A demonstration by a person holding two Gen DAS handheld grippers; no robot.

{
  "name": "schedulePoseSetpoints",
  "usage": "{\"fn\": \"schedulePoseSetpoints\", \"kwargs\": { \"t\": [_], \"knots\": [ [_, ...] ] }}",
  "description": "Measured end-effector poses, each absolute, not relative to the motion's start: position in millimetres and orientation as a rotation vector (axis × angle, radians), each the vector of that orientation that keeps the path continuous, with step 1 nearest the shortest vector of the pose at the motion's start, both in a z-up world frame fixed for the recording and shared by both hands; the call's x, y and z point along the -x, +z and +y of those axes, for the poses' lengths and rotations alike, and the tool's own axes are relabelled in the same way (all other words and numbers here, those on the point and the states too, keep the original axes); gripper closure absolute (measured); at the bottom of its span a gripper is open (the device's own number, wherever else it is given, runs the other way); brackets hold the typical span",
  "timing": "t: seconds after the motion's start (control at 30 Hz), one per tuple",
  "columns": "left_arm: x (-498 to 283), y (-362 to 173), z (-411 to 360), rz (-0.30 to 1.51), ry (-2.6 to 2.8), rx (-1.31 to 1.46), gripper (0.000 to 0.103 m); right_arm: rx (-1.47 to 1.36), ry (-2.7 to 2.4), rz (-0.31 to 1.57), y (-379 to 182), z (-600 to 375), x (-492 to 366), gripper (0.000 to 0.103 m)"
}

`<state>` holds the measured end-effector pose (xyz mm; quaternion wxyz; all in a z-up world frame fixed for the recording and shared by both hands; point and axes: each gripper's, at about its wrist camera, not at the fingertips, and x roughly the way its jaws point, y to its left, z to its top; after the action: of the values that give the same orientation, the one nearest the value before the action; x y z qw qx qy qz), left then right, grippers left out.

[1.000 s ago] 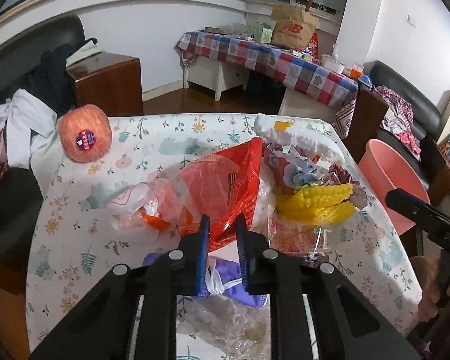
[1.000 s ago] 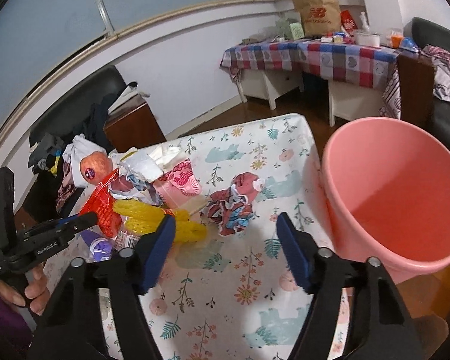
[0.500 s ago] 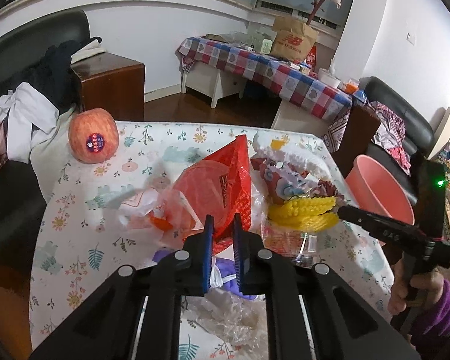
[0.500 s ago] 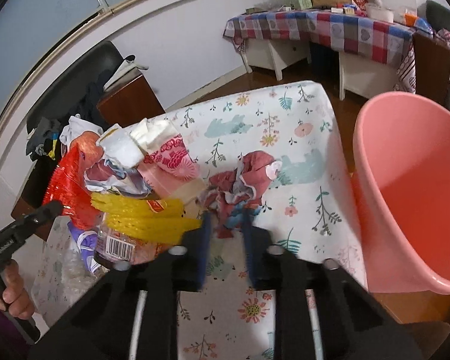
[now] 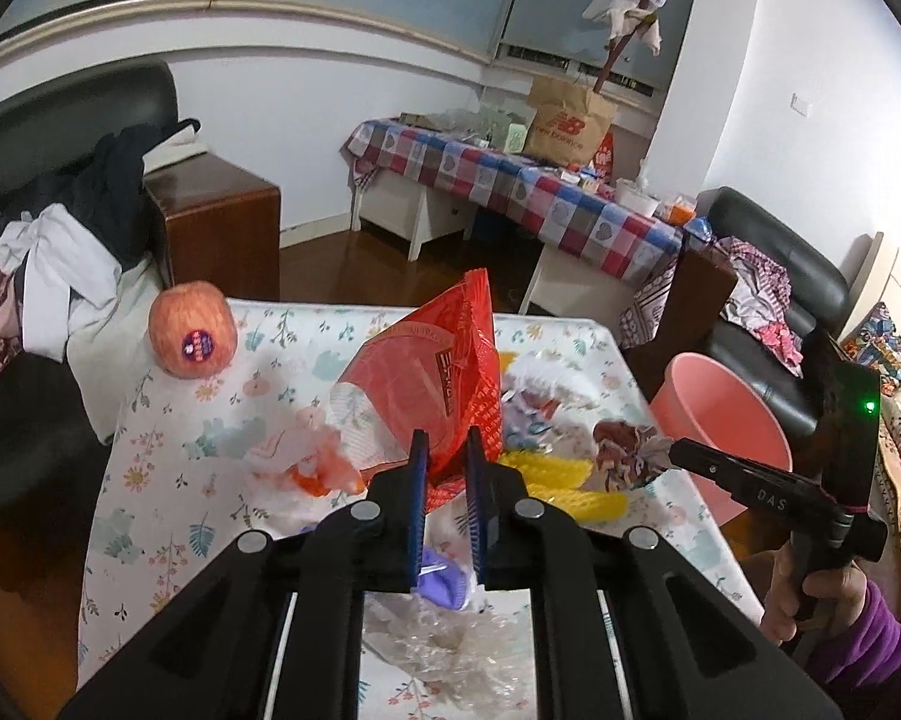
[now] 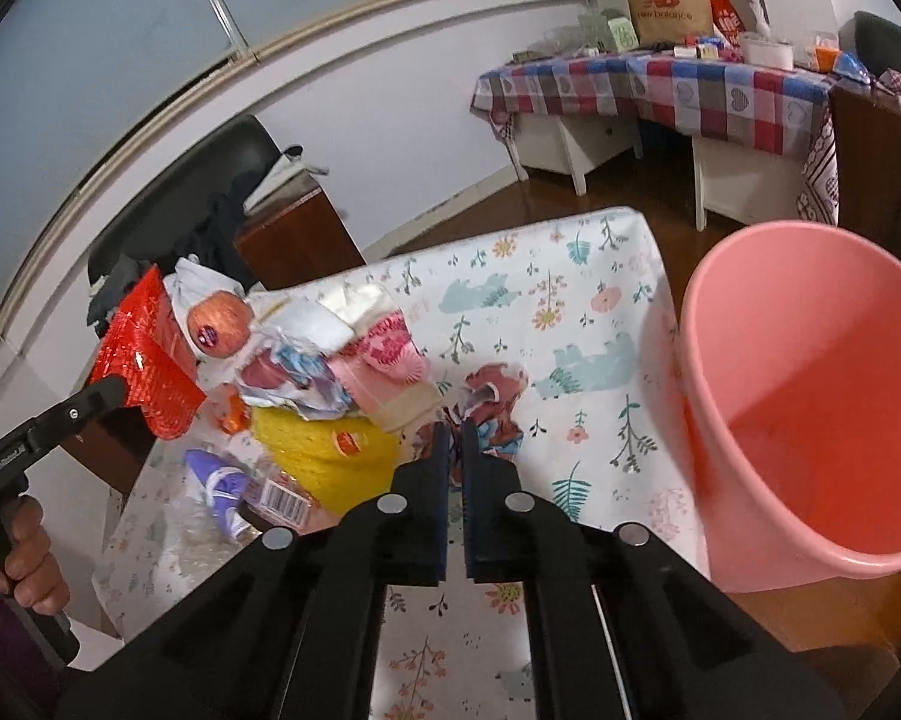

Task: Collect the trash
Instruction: 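Carry both items over the pink bucket and open both tools to drop them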

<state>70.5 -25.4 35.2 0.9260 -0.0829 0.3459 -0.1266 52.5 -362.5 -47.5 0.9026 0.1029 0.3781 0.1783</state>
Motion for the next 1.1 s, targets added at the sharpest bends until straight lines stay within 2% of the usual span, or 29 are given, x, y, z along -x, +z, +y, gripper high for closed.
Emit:
{"fn": "schedulePoseSetpoints", "kwargs": {
  "t": [0.6, 1.1],
  "knots": [
    [-62.6, 72.3, -93.3, 0.642, -0.415, 0.081, 0.092, -0.303, 0.273, 0.622, -7.2, -432.4, -28.2, 0.100],
    [-76.4, 73.9, -225.3, 0.655, -0.704, 0.026, 0.092, -0.361, 0.033, 0.579, -18.8, -517.3, -19.5, 0.100]
  ]
}}
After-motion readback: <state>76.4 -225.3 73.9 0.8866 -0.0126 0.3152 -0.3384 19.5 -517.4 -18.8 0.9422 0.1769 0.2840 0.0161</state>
